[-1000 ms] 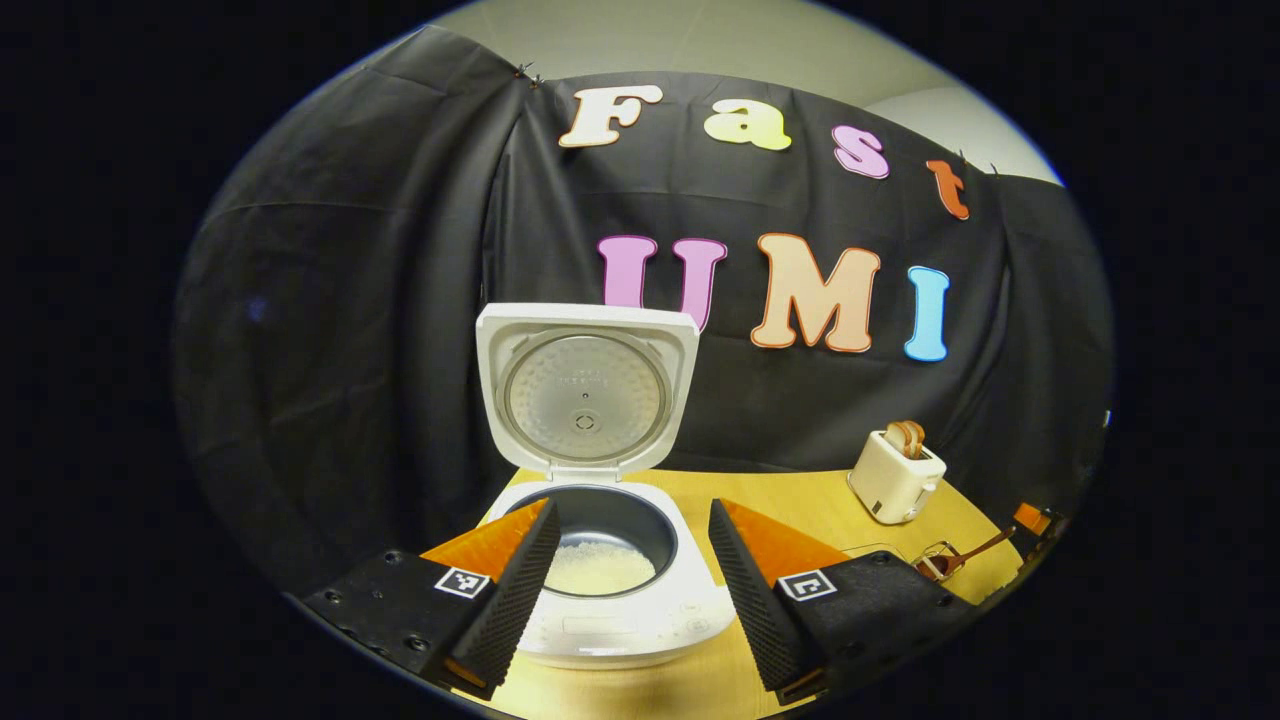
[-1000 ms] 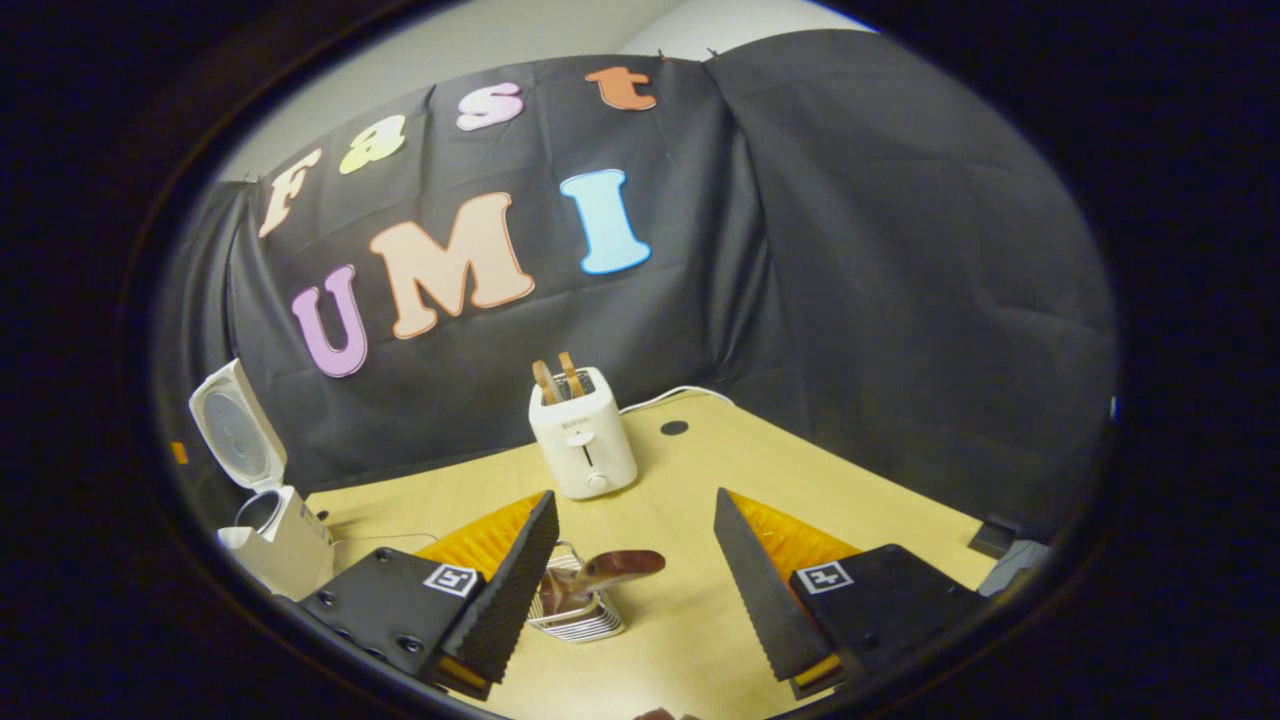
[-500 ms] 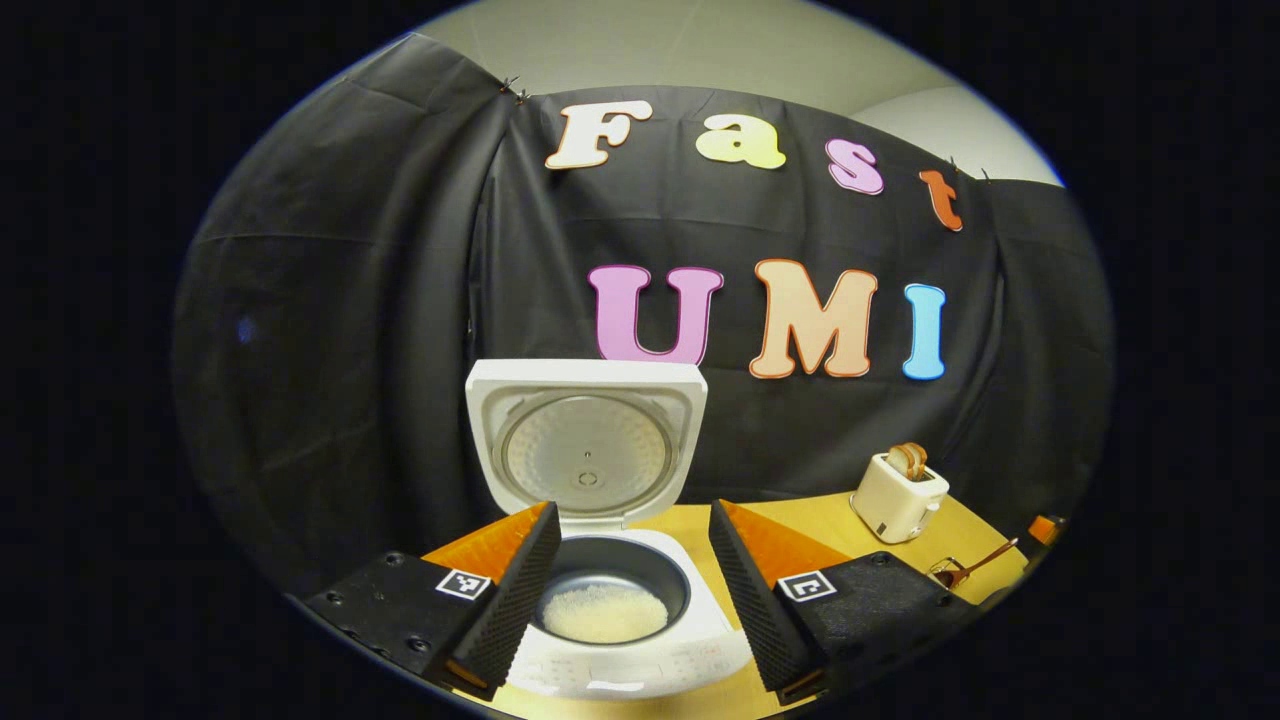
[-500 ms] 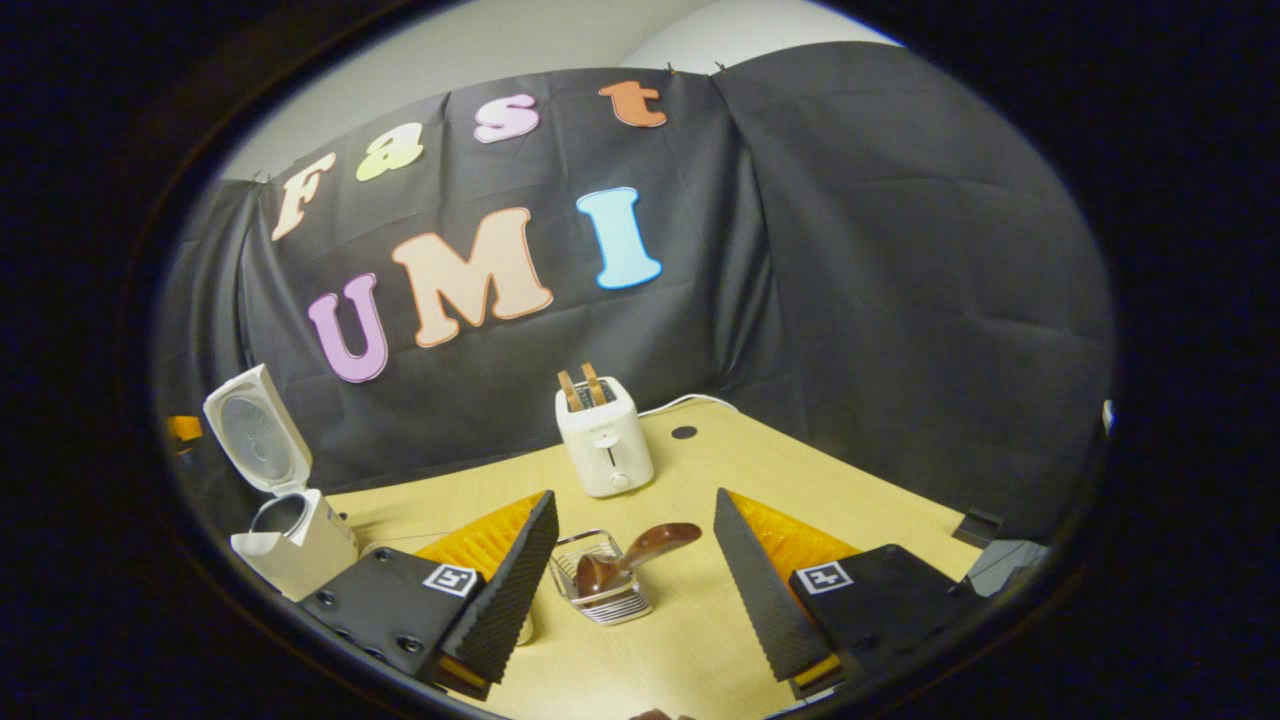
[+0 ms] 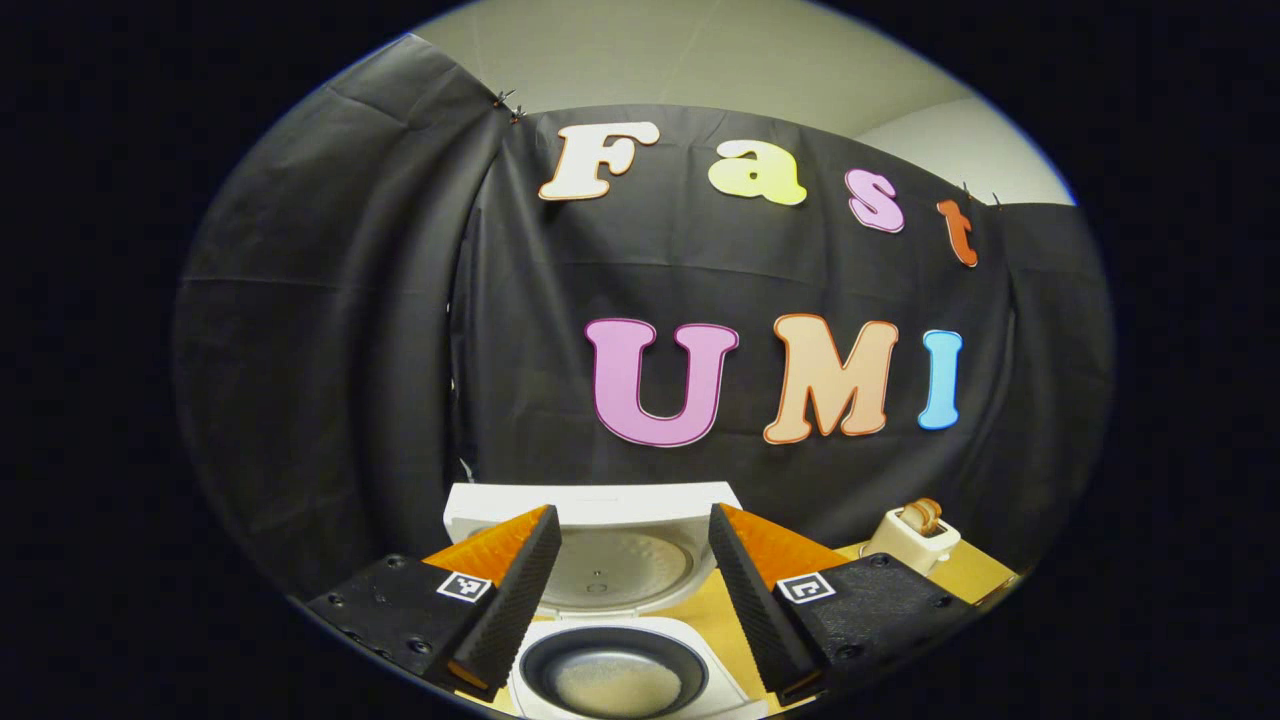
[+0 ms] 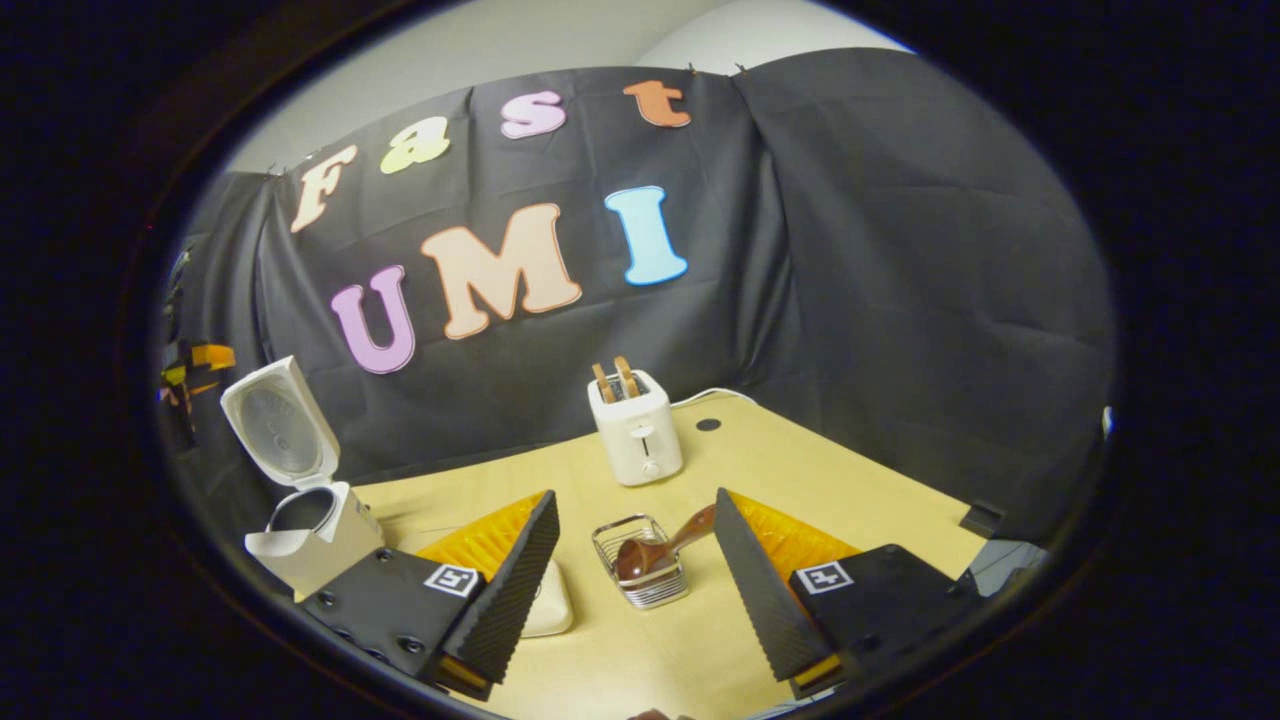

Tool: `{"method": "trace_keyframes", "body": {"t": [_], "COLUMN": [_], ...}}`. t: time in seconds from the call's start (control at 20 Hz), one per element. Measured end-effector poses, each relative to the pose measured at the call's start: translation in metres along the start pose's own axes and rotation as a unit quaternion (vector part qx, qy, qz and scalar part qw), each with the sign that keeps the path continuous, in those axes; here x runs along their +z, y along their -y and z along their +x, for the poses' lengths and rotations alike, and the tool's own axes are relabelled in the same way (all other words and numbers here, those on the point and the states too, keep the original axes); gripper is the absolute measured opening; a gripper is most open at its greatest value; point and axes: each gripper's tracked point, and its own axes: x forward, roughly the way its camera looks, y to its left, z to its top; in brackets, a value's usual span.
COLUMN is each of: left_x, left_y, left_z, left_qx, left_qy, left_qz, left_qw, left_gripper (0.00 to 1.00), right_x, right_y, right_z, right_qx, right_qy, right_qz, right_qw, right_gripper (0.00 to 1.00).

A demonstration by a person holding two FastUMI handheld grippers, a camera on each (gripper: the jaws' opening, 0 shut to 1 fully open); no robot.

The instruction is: Close the left gripper, press the button to open the rice cooker; take a wooden spoon from the chopstick holder with the right hand, scoop a spoonful of rice and pour it into the rice cooker, then put the wooden spoon back into the chopstick holder.

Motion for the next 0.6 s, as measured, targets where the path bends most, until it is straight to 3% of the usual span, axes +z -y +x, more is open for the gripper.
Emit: {"method": "trace_keyframes", "body": {"t": [0.15, 0.25, 0.6], "left_x": [0.021, 0.027, 0.010], "left_y": [-0.010, -0.023, -0.040], "left_z": [0.028, 0.048, 0.103], "left_qx": [0.006, 0.019, 0.036], "left_qy": [0.003, -0.003, -0.040], "left_qz": [-0.015, -0.020, 0.017], "left_qw": [1.000, 1.000, 0.998], "left_gripper": [0.84, 0.87, 0.87], "right_x": [-0.004, -0.006, -0.009], "right_y": [-0.012, -0.016, -0.025], "right_z": [-0.009, -0.015, -0.027], "right_qx": [0.004, 0.002, -0.008], "right_qy": [-0.008, -0.010, -0.012], "right_qz": [-0.005, -0.007, -0.013], "right_qw": [1.000, 1.000, 1.000], "right_gripper": [0.99, 0.99, 0.99]}}
